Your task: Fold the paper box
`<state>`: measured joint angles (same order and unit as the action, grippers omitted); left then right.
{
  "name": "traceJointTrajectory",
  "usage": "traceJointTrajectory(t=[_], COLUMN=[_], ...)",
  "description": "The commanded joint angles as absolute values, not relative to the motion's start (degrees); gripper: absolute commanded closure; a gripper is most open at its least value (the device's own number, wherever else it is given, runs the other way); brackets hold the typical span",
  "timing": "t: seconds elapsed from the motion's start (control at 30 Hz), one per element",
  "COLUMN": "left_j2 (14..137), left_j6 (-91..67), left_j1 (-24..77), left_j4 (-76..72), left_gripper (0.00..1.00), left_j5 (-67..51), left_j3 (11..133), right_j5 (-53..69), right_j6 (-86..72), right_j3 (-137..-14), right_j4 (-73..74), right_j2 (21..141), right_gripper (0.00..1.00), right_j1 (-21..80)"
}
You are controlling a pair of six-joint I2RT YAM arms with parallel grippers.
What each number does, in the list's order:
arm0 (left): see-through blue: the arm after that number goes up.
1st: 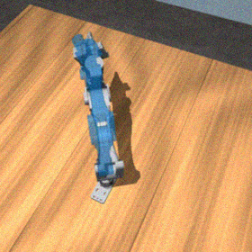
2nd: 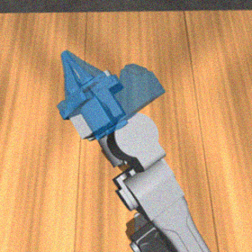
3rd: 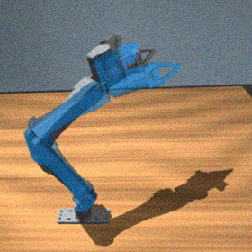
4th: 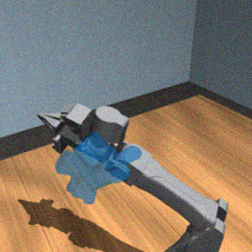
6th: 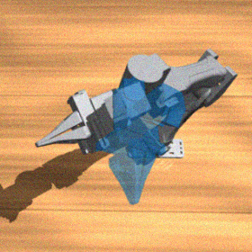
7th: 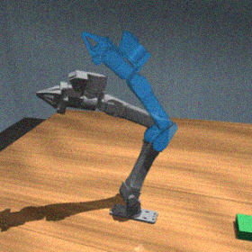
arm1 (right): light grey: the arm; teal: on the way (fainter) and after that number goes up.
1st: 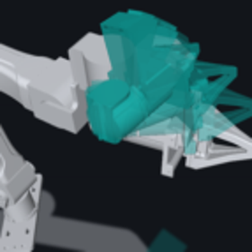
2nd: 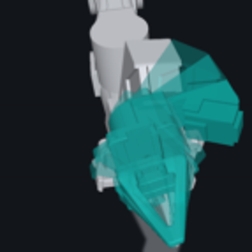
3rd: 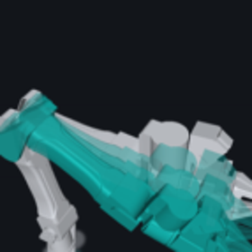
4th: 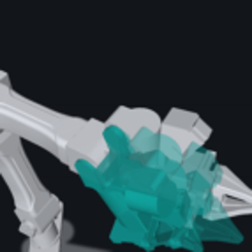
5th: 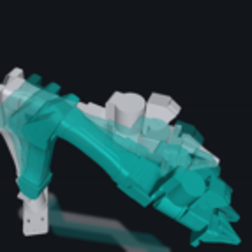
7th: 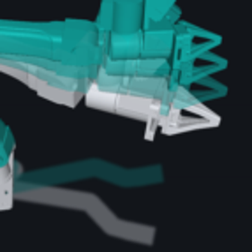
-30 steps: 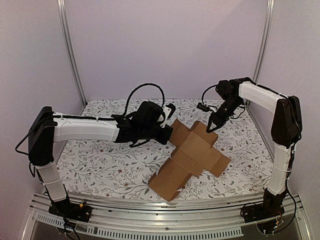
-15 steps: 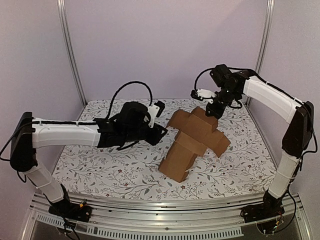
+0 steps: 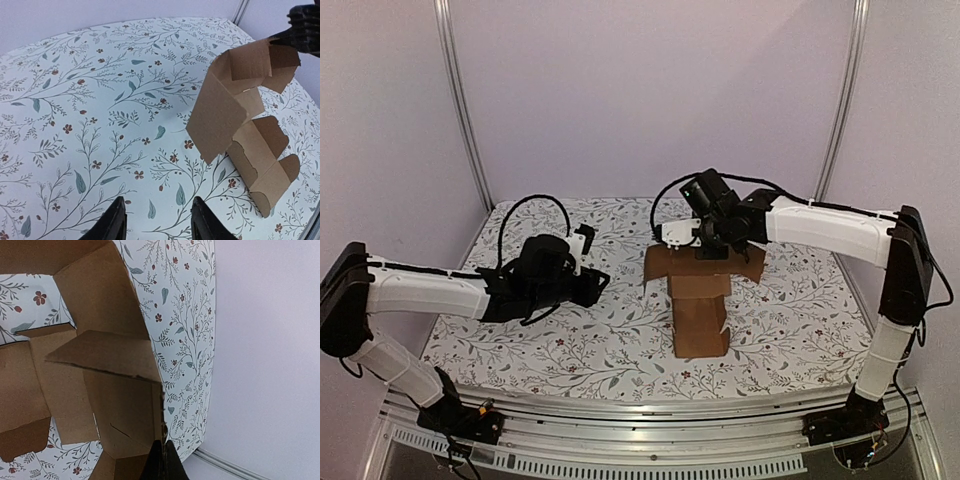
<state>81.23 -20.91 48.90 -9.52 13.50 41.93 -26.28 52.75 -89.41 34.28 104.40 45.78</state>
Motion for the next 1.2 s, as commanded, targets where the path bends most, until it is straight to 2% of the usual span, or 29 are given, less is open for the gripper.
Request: traceJointTrajectory(t=[0.0,0.5,0.87,1.17], left_j2=[86.4,105.6,108.2,112.4], left_j6=[-22.2,-19.6,-20.4,-19.8], left_j1=[47.5,47.8,49.2,50.5], left_j4=[-15.7,-31.4,-41.8,-42.9], left_gripper=[0.56,0.58,0.54,0.55], left_j5=[9.7,-4.1,-11.2,-13.8], left_j3=[42.2,48.4,45.7,48.0], right_j5=[-33.7,-35.6,-35.2,-35.7], right_j6=[57.7,55.2,56.1,57.7], right_j3=[-83.8,-66.8,-57.3,-52.1], right_j4=[21.4,7.8,-3.9,-10.9], right_j2=[105.2,98.5,94.3,94.4], right_gripper=[1.00,1.00,1.00,1.00], right_j1=[48.7,52.5,54.0,54.7])
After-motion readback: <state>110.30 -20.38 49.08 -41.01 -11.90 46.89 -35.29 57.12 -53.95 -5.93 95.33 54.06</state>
